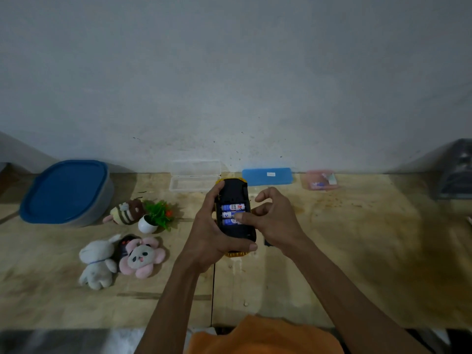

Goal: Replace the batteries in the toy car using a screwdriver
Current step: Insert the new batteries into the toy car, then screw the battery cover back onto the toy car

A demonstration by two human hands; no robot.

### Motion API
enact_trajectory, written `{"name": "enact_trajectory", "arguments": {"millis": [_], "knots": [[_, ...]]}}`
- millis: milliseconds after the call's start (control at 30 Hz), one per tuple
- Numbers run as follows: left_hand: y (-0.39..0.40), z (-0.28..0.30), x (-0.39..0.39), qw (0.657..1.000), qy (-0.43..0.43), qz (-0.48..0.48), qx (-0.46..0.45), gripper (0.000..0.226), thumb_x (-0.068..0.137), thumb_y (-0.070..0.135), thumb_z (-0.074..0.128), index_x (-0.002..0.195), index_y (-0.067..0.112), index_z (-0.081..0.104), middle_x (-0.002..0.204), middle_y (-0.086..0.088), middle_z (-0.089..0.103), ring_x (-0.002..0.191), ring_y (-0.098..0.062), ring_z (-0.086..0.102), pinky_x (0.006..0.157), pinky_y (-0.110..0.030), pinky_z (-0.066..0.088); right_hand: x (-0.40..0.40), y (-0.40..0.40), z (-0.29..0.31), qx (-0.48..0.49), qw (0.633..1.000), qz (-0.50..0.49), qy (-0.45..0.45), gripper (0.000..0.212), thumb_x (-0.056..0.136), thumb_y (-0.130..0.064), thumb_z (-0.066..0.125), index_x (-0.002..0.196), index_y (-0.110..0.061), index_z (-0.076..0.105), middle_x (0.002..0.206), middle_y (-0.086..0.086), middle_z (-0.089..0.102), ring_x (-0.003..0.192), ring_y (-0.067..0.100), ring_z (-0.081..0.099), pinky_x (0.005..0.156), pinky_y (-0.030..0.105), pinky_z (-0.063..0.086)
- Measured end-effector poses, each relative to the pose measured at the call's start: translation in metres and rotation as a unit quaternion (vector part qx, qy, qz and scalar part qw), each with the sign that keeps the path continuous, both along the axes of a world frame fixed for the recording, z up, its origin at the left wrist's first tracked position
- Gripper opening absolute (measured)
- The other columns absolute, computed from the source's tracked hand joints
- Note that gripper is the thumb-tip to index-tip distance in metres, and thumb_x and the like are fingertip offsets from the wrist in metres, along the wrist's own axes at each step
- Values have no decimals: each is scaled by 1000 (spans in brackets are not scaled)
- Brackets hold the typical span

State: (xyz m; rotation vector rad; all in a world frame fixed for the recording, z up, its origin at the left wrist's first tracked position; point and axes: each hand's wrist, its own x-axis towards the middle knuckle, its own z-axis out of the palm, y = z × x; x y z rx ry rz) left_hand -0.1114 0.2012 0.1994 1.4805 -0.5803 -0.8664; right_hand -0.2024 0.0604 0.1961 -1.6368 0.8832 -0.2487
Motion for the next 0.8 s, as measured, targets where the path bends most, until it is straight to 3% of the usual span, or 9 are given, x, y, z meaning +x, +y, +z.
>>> {"name": "enact_trajectory", "arguments": {"millis": [133, 200, 333, 467, 600, 700, 800], "knots": [[-2, -1, -1, 1000, 2, -12, 3, 127, 43, -3, 95, 146, 42, 36, 123, 38, 56, 111, -19, 68, 76, -41, 63, 2, 3, -2, -12, 999, -29, 11, 50, 69, -44, 89, 94, -24, 51, 84, 10, 72, 79, 23, 74, 58, 35, 59], [-4, -4, -4, 1000, 8, -17, 2, 128, 45, -11, 93, 148, 39, 36, 126, 33, 56, 110, -20, 69, 74, -39, 63, 3, 4, -4, -10, 998, -64, 27, 49, 70, -46, 88, 92, -21, 52, 85, 8, 70, 79, 22, 73, 56, 32, 56], [-10, -19, -9, 999, 27, -18, 3, 129, 49, -17, 92, 152, 35, 33, 143, 14, 47, 110, -24, 69, 74, -38, 63, 1, 0, -14, -20, 994, -89, 67, 53, 67, -51, 88, 91, -19, 53, 85, 4, 67, 81, 21, 71, 67, 42, 61], [-19, -30, -13, 999, 27, -31, 15, 128, 50, -15, 92, 153, 32, 32, 141, 14, 47, 110, -14, 68, 74, -30, 61, -10, -11, -25, -29, 992, -105, 61, 52, 68, -59, 83, 91, -23, 53, 85, -2, 68, 82, 15, 69, 73, 44, 62], [-28, -38, -19, 998, 36, -36, 26, 126, 51, -17, 90, 152, 29, 32, 135, 20, 48, 105, -4, 68, 71, -25, 60, -19, -27, -30, -55, 992, -106, 32, 46, 74, -57, 80, 97, -25, 56, 88, -4, 68, 83, 10, 66, 67, 26, 54], [-33, -42, -24, 998, 40, -26, 42, 125, 51, -19, 89, 151, 30, 32, 133, 19, 48, 101, 2, 68, 70, -22, 59, -22, -44, -37, -39, 994, -97, 15, 47, 78, -56, 77, 112, -29, 60, 91, -4, 69, 86, 9, 65, 67, 21, 51], [-31, -48, -25, 997, 37, -8, 69, 126, 50, -18, 90, 150, 33, 33, 133, 16, 51, 105, -5, 68, 73, -26, 60, -26, -69, -55, -43, 994, -98, 12, 43, 85, -51, 72, 120, -29, 62, 92, -6, 68, 87, 6, 64, 71, 15, 49]]}}
